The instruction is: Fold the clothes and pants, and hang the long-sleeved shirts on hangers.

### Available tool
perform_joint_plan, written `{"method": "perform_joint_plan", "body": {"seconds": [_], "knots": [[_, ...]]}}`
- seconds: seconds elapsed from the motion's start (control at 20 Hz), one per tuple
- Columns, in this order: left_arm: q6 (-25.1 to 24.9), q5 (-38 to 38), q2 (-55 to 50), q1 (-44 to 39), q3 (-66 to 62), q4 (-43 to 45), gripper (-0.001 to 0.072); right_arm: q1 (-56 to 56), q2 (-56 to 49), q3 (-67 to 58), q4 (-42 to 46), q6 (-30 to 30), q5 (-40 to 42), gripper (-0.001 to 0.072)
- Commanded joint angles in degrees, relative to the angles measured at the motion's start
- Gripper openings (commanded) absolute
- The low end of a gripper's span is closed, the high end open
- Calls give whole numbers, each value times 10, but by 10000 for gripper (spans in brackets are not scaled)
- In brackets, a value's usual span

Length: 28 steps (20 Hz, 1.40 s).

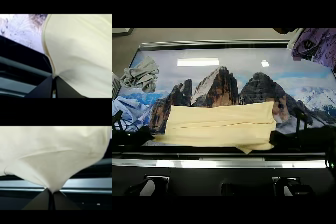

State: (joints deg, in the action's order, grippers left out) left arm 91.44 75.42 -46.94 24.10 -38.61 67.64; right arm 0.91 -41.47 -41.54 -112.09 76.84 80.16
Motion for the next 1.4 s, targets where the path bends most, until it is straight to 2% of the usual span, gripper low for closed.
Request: {"method": "perform_joint_plan", "body": {"seconds": [0.0, 0.15, 0.45, 0.65, 0.8, 0.85, 0.9, 0.95, 1.0, 1.05, 1.1, 1.2, 1.25, 1.35], "knots": [[3, -93, -87, -45, -64, 3, 12, 0, -134, -84, 32, 43, -69, 24], [6, -134, -189, -73, -134, 3, 12, 0, -231, -162, 72, 52, -107, 24], [1, -160, -364, -117, -277, 4, 12, 0, -389, -266, 80, 80, -165, 24], [3, -159, -440, -129, -353, 4, 12, 0, -455, -313, 80, 80, -193, 24], [8, -160, -478, -142, -363, 1, 14, 0, -494, -317, 71, 80, -205, 28], [7, -159, -485, -145, -363, -8, 19, 0, -502, -317, 66, 80, -203, 77], [8, -160, -489, -145, -363, -23, 68, 0, -506, -318, 60, 77, -197, 218], [8, -165, -487, -144, -364, -29, 185, 0, -505, -328, 62, 76, -184, 400], [8, -163, -485, -143, -372, -28, 323, 2, -504, -349, 66, 92, -157, 462], [7, -153, -482, -140, -386, -26, 384, 13, -502, -372, 56, 108, -134, 529], [8, -137, -478, -136, -403, -21, 399, 35, -498, -386, 35, 115, -124, 580], [8, -111, -464, -129, -433, 11, 400, 99, -498, -393, -22, 155, -89, 612], [8, -104, -454, -128, -444, 32, 402, 134, -504, -391, -50, 184, -56, 668], [8, -94, -432, -127, -456, 68, 411, 196, -516, -373, -128, 230, -21, 675]]}}
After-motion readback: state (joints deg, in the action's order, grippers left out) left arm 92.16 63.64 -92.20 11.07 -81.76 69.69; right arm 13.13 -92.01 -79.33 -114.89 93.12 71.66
